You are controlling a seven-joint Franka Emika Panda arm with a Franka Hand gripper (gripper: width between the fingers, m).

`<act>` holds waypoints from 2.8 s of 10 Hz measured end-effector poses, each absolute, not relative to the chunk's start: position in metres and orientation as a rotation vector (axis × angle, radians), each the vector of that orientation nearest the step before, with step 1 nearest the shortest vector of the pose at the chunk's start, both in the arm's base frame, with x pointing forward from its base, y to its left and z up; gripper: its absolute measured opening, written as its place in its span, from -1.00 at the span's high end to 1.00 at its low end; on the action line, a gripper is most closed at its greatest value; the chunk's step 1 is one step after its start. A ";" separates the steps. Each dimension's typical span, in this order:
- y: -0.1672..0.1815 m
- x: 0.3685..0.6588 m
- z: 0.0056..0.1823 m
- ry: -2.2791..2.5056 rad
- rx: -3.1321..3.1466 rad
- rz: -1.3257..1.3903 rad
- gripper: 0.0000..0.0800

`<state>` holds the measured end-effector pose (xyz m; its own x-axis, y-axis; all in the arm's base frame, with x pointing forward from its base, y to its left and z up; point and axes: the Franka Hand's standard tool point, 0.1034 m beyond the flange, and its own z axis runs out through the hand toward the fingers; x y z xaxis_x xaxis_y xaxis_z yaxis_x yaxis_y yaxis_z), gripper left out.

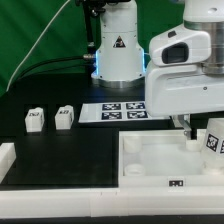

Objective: Assemble one leg

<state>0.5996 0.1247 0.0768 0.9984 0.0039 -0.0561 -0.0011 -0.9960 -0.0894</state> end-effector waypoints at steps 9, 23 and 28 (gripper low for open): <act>0.120 0.601 0.077 -0.340 -3.047 0.063 0.26; 0.124 0.600 0.076 1.353 -2.716 0.167 0.26; 0.129 0.599 0.076 1.625 -2.544 0.207 0.26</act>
Offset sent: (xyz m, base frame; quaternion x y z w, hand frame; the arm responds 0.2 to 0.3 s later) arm 0.0000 0.0000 0.0000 0.0000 0.0000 0.0000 1.0000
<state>0.5992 0.1286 0.0757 0.4158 -0.8920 -0.1771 -0.9079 -0.4184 -0.0241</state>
